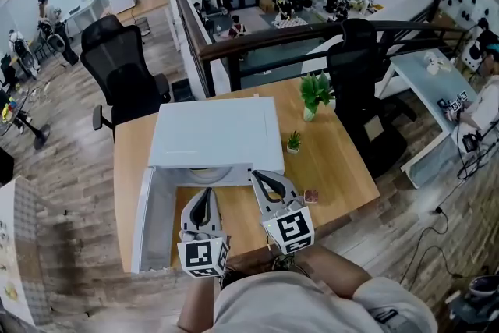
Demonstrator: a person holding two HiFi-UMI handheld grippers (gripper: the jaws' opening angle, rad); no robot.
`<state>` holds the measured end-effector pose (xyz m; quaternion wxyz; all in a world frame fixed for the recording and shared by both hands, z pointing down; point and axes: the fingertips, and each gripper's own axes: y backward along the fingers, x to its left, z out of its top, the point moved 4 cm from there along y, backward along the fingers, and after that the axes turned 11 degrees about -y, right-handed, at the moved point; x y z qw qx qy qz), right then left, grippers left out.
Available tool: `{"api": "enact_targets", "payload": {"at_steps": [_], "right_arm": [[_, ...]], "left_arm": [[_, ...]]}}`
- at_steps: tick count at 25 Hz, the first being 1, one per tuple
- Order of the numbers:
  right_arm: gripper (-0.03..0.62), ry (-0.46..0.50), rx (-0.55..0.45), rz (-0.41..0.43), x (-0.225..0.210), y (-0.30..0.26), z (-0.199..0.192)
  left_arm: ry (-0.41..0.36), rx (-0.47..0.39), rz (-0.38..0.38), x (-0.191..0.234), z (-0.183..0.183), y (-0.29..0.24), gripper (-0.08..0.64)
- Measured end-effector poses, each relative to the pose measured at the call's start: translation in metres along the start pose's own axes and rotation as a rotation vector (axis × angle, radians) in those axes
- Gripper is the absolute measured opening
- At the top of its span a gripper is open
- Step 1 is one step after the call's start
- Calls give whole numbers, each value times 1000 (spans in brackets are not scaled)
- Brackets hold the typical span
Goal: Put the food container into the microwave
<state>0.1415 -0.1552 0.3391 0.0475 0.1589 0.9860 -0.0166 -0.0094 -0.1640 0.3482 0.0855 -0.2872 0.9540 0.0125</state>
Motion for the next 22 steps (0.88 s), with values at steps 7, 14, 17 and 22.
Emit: {"api": "enact_targets", "payload": {"at_steps": [7, 14, 17, 22], "right_arm": [[3, -2, 4, -26, -2, 3, -4], [3, 0, 4, -27, 1, 3, -4], [3, 6, 6, -41, -1, 4, -3], [3, 6, 4, -43, 0, 3, -2]], "left_arm": [[1, 5, 3, 4, -5, 5, 11], [-3, 1, 5, 6, -5, 6, 11], [-3, -1, 7, 8, -3, 8, 11], [3, -3, 10, 10, -3, 9, 11]]}}
